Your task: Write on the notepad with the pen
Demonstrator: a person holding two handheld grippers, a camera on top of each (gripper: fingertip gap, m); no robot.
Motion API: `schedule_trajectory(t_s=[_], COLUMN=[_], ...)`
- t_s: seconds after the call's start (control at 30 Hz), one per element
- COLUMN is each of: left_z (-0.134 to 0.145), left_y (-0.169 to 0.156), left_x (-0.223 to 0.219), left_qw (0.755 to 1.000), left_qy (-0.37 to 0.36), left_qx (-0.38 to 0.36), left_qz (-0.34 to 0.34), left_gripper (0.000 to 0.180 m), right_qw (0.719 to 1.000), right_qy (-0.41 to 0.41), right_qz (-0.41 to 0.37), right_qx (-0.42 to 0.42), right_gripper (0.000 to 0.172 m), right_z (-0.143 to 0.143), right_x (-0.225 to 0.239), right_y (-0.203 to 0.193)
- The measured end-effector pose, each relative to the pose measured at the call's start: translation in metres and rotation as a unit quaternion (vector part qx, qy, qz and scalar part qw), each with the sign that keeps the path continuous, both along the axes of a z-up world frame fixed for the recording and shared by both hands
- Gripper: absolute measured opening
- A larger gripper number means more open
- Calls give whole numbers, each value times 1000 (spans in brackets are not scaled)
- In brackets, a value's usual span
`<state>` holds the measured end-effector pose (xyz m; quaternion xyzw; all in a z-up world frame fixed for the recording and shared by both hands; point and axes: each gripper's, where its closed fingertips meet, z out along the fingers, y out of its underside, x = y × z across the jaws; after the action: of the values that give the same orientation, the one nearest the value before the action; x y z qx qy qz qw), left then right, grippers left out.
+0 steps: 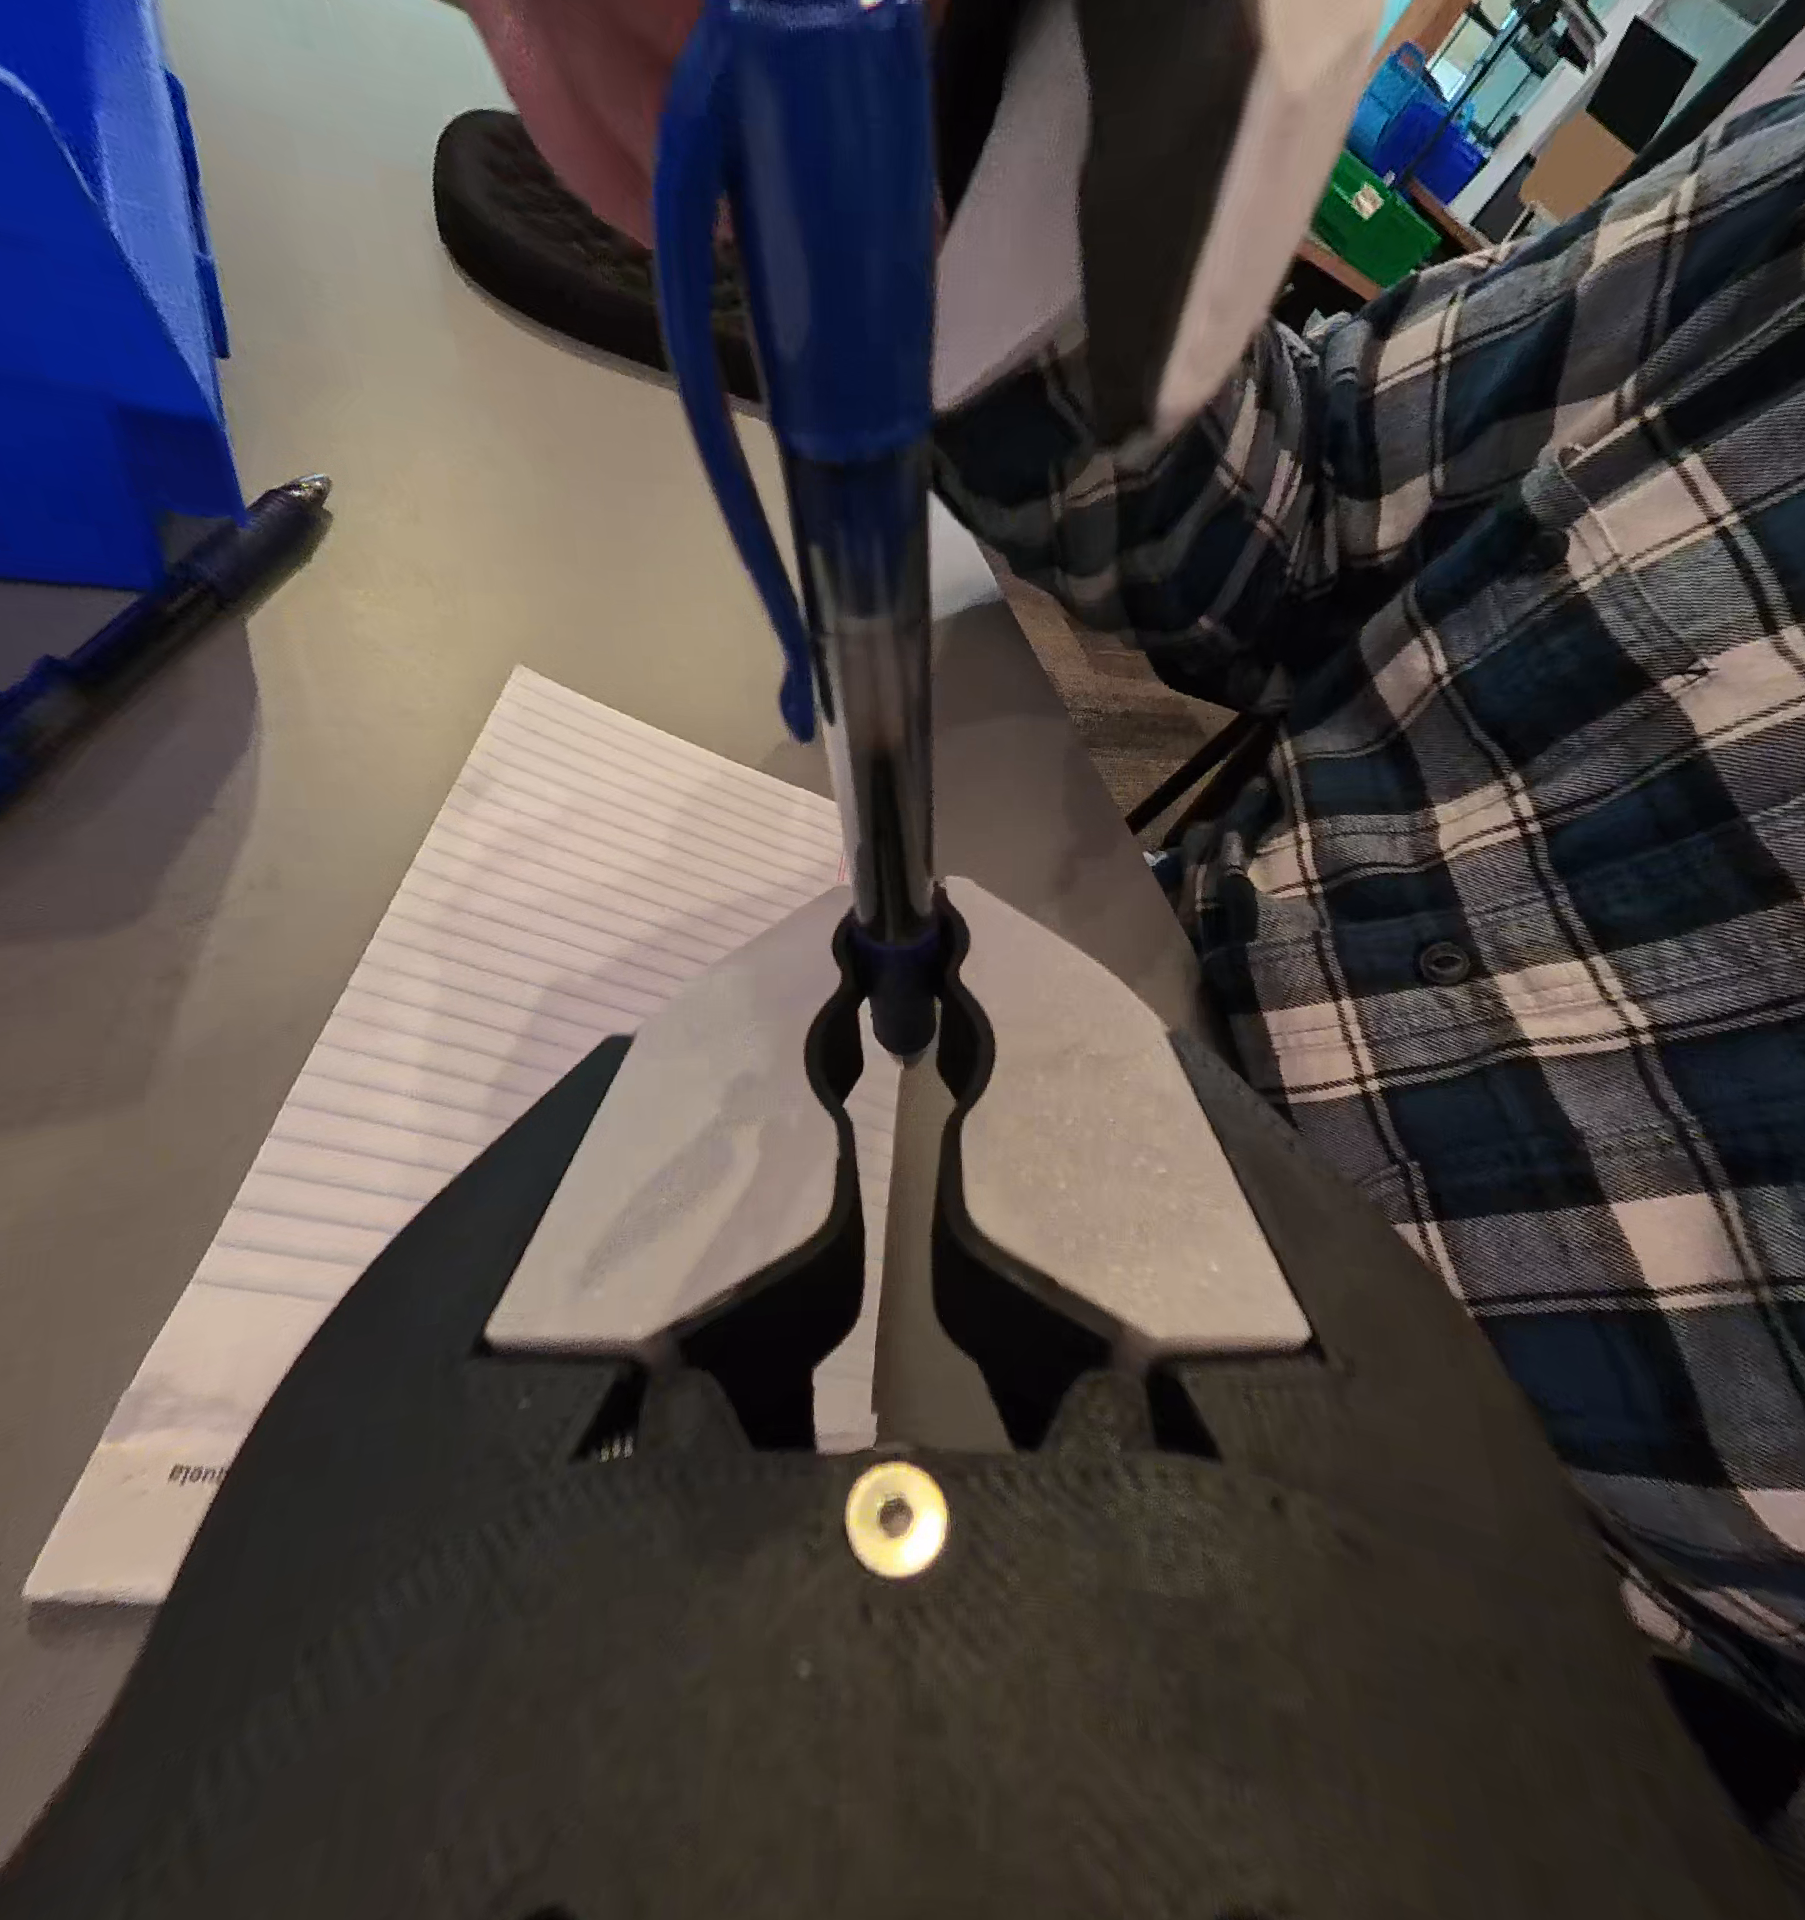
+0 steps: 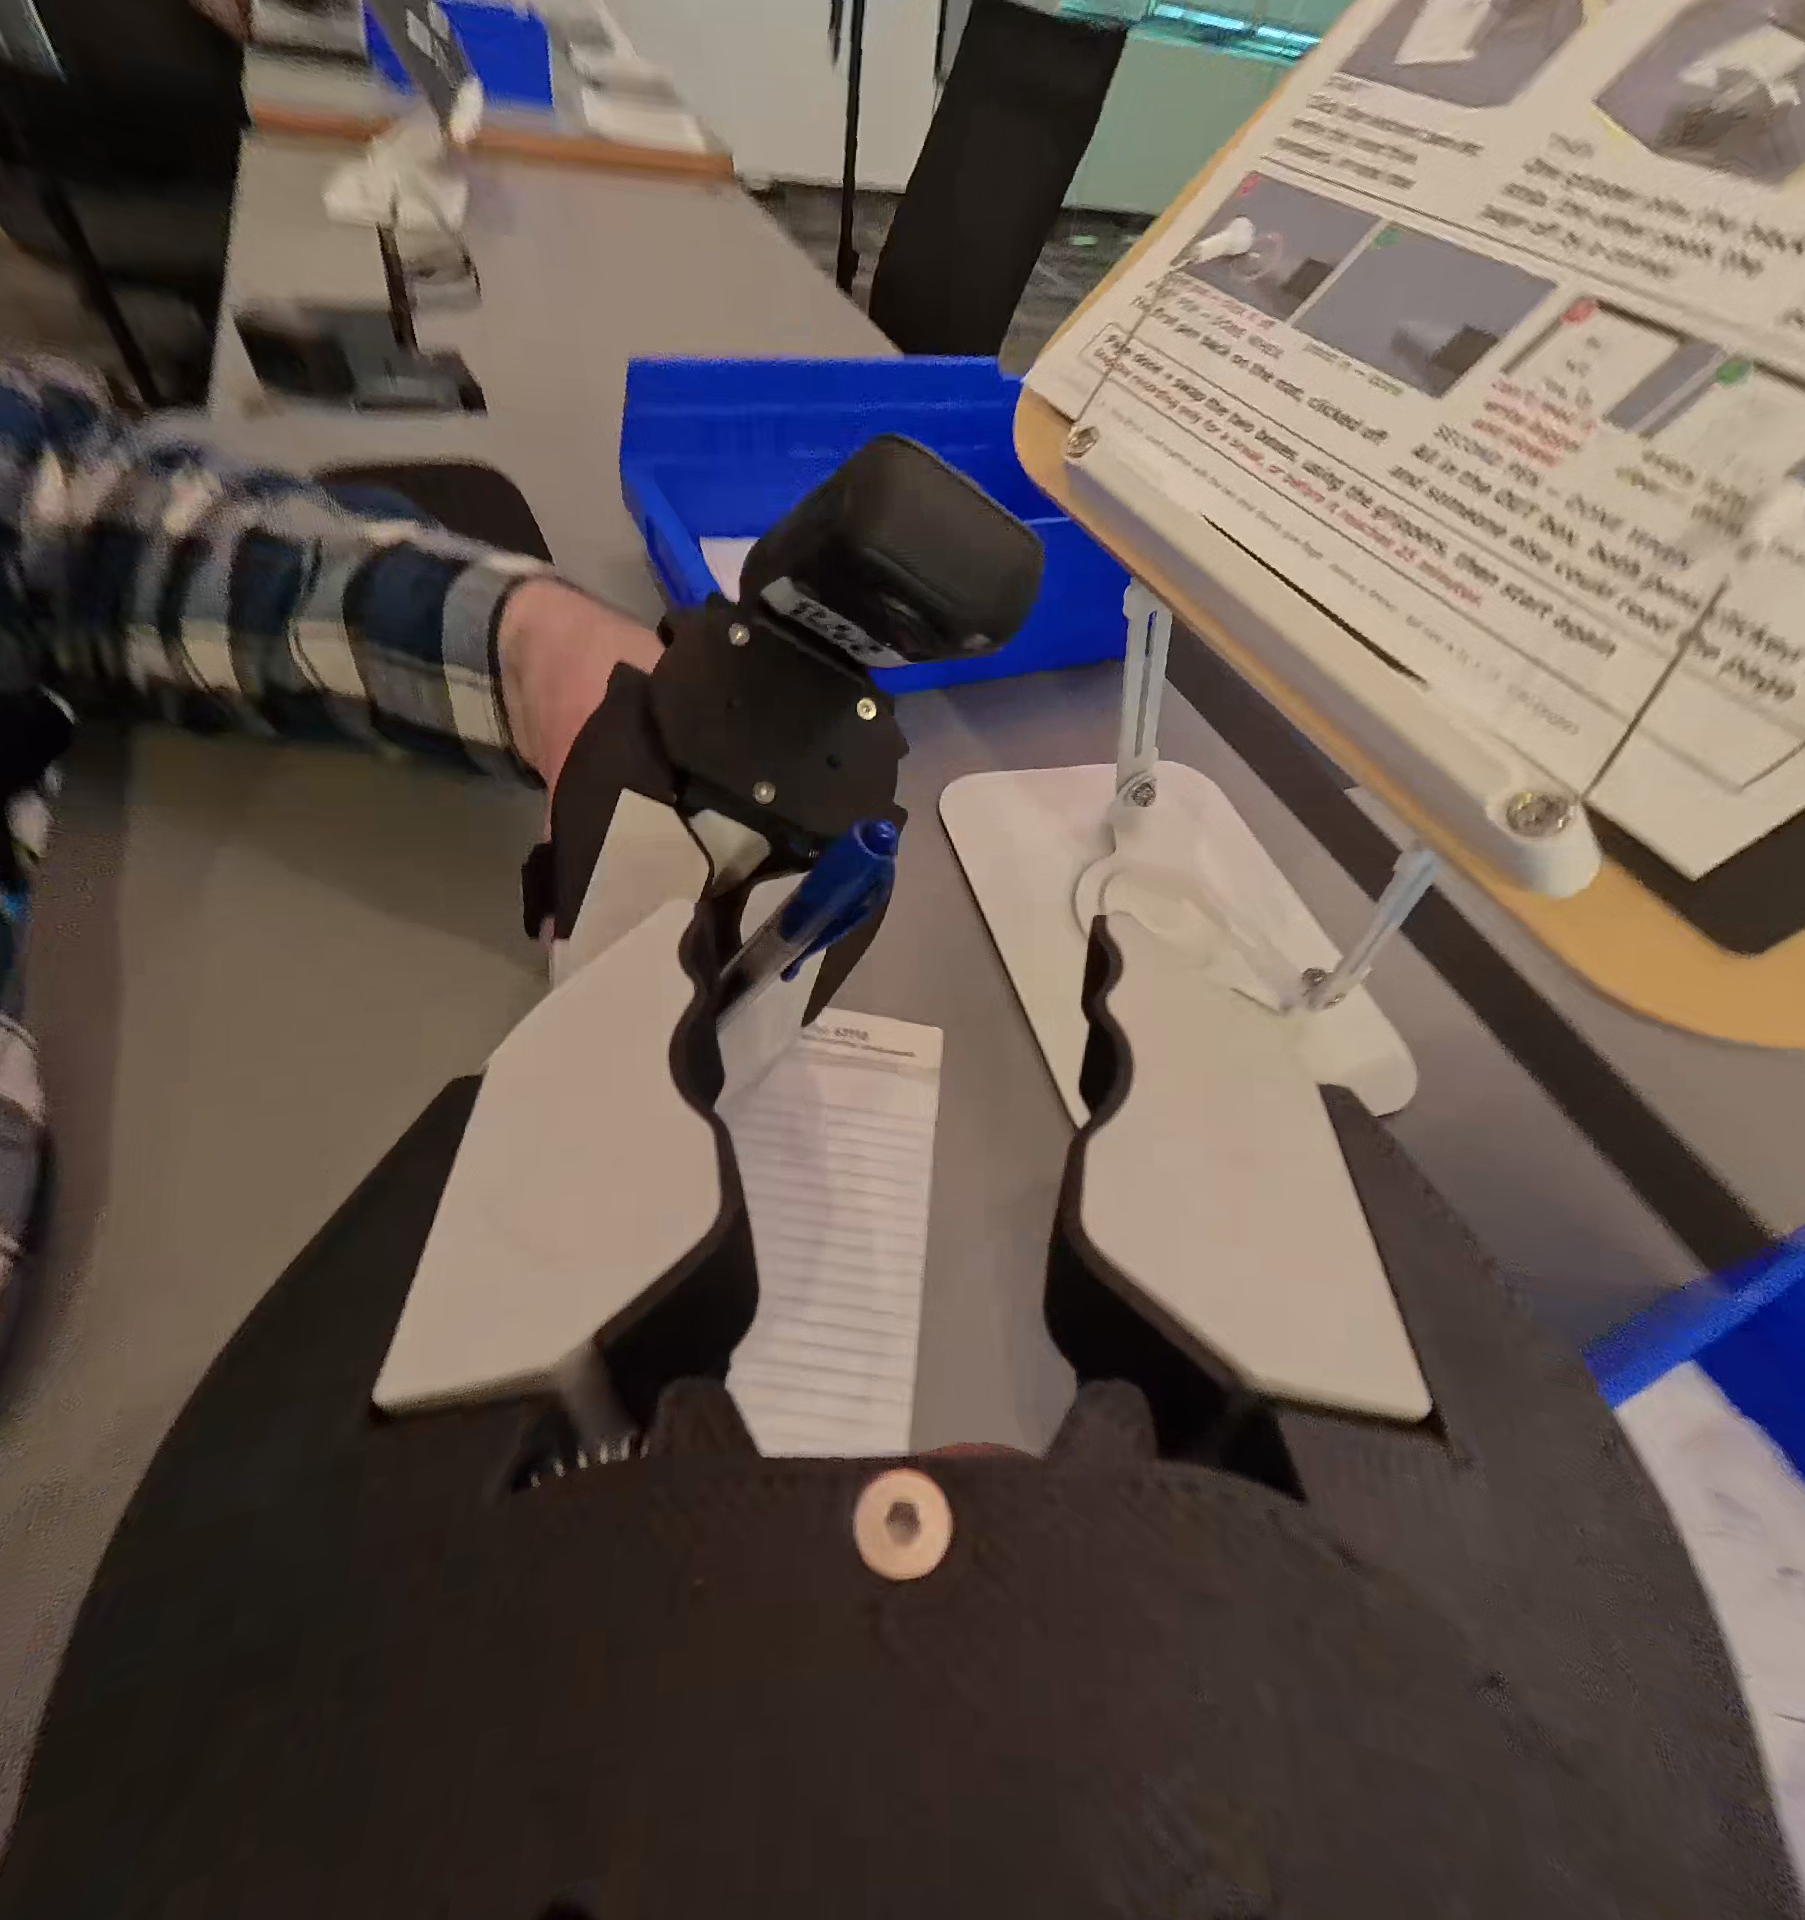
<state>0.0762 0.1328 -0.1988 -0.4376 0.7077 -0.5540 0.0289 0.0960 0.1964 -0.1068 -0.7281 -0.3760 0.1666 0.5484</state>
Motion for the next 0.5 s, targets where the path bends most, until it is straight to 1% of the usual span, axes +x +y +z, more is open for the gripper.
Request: schedule_trajectory(t_s=[0.1, 0.17, 0.27, 0.33, 0.4, 0.5], left_z=[3, 3, 1, 0, 0, 1], left_y=[-7, -10, -13, -15, -15, -16], left_x=[-3, -4, -5, -7, -7, -7], left_qw=[999, 999, 998, 997, 997, 996], left_qy=[4, 10, 15, 17, 21, 20], left_qx=[-24, -37, -51, -53, -55, -64], left_qz=[-24, -34, -41, -48, -50, -52], left_gripper=[10, 10, 9, 9, 9, 9], right_qw=[994, 986, 977, 972, 971, 969], right_qy=[-105, -160, -200, -223, -223, -232], right_qz=[24, 36, 60, 70, 84, 86], right_qx=[33, 41, 33, 27, 21, 24], right_gripper=[74, 85, 93, 92, 92, 90], right_z=[-5, -9, -17, -24, -27, -30], right_x=[-8, -12, -18, -18, -21, -23], right_y=[-7, -9, -13, -14, -17, -17])
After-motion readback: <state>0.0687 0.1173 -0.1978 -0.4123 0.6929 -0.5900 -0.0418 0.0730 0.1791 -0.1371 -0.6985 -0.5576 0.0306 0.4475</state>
